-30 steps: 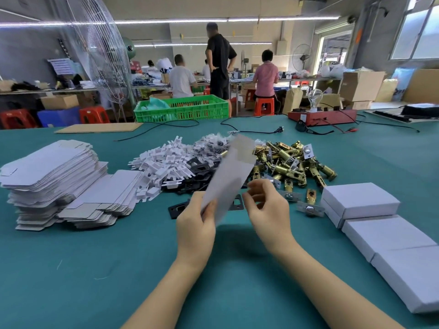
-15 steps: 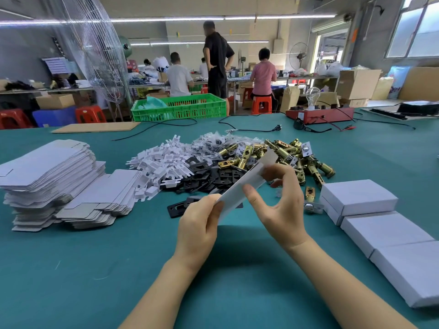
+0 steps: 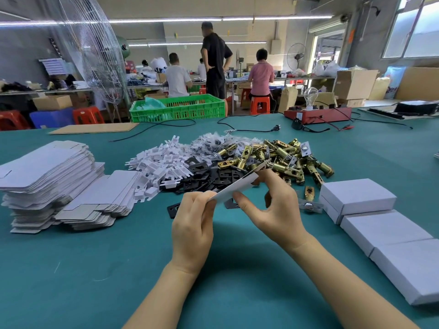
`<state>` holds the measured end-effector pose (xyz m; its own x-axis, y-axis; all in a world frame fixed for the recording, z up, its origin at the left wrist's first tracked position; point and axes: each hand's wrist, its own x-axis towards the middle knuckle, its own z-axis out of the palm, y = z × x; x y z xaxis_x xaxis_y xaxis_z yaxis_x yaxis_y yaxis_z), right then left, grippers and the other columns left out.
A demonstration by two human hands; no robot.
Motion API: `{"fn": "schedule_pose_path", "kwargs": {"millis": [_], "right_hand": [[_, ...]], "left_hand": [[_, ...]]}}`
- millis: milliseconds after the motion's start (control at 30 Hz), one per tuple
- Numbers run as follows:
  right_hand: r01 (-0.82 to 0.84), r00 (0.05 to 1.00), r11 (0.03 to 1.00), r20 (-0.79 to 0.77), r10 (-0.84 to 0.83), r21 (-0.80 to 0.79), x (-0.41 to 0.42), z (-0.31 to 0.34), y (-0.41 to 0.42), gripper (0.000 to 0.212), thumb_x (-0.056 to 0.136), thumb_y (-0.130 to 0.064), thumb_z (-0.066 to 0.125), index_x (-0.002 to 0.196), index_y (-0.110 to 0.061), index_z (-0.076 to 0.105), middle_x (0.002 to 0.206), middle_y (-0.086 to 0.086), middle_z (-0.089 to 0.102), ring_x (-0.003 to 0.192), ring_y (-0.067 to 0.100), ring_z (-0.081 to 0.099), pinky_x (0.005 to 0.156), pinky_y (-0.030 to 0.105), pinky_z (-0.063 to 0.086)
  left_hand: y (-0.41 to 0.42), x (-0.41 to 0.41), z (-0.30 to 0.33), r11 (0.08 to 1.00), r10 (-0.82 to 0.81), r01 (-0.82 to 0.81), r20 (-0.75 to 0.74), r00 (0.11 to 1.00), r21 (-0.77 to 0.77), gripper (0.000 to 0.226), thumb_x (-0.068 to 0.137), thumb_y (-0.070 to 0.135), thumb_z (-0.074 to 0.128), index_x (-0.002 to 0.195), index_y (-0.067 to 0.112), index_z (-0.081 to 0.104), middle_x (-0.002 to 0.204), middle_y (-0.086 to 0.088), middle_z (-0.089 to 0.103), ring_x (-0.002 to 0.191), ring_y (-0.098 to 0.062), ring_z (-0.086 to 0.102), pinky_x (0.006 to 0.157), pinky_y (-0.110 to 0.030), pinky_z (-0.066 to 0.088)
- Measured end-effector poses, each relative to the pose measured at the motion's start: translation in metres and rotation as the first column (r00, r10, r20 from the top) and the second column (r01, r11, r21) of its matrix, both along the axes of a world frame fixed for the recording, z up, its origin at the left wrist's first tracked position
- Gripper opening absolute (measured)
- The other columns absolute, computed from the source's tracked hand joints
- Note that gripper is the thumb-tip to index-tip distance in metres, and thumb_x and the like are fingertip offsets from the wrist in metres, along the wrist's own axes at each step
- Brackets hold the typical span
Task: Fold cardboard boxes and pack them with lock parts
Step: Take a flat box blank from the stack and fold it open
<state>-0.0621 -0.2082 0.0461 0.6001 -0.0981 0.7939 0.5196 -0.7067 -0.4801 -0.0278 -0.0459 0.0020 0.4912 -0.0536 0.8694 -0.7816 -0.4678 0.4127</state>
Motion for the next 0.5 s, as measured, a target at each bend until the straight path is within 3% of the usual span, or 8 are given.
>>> {"fn": "schedule_pose_path", "kwargs": {"millis": [133, 267, 367, 433, 500], "right_hand": [[-0.114, 0.988, 0.993, -0.102, 0.116, 0.027, 0.0, 0.002, -0.001, 0.032, 0.078, -0.027, 0.077, 0.103, -0.014, 0.062, 0.089, -0.011, 0.06, 0.063, -0.012, 0.049, 0.056, 0.006, 0.032], [-0.148, 0.963, 0.987, -0.219, 0.158, 0.065, 0.0, 0.007, -0.008, 0.017, 0.084, -0.021, 0.073, 0.089, -0.027, 0.059, 0.076, -0.018, 0.061, 0.056, -0.011, 0.051, 0.052, 0.005, 0.033], [-0.207, 0.931, 0.977, -0.295, 0.213, 0.05, 0.0, 0.009, -0.01, 0.027, 0.089, -0.024, 0.067, 0.092, -0.046, 0.052, 0.087, -0.034, 0.062, 0.064, -0.007, 0.054, 0.052, 0.012, 0.038], [-0.213, 0.932, 0.977, -0.304, 0.196, -0.024, 0.001, 0.004, -0.004, 0.018, 0.09, -0.024, 0.063, 0.097, -0.039, 0.057, 0.093, -0.027, 0.059, 0.089, -0.001, 0.056, 0.061, 0.019, 0.046], [-0.203, 0.933, 0.979, -0.299, 0.202, 0.028, 0.002, -0.001, 0.005, 0.013, 0.092, -0.019, 0.061, 0.102, -0.028, 0.06, 0.098, -0.02, 0.055, 0.101, 0.011, 0.055, 0.074, 0.025, 0.05]], "left_hand": [[0.003, 0.001, 0.002, 0.999, 0.007, -0.009, -0.074, 0.997, -0.038, 0.029, 0.096, 0.015, 0.045, 0.109, 0.0, 0.066, 0.093, -0.012, 0.06, 0.087, -0.009, 0.049, 0.081, -0.009, 0.038], [0.001, 0.0, 0.003, 1.0, 0.004, -0.005, -0.035, 0.999, -0.02, 0.03, 0.095, 0.014, 0.045, 0.123, 0.014, 0.056, 0.098, -0.015, 0.058, 0.091, -0.013, 0.05, 0.084, -0.013, 0.039], [-0.001, -0.001, 0.002, 0.997, 0.055, -0.056, 0.031, 0.998, 0.044, 0.031, 0.094, 0.014, 0.047, 0.122, 0.023, 0.058, 0.101, -0.015, 0.059, 0.092, -0.021, 0.055, 0.084, -0.033, 0.045], [-0.003, 0.0, 0.0, 0.949, 0.28, -0.292, 0.11, 0.954, 0.115, 0.034, 0.09, 0.009, 0.053, 0.118, 0.021, 0.068, 0.107, -0.013, 0.064, 0.098, -0.03, 0.057, 0.088, -0.052, 0.044], [-0.007, 0.0, -0.002, 0.882, 0.42, -0.444, 0.165, 0.892, 0.155, 0.039, 0.086, 0.006, 0.06, 0.122, 0.019, 0.066, 0.113, -0.009, 0.067, 0.11, -0.029, 0.052, 0.098, -0.063, 0.037]]}}
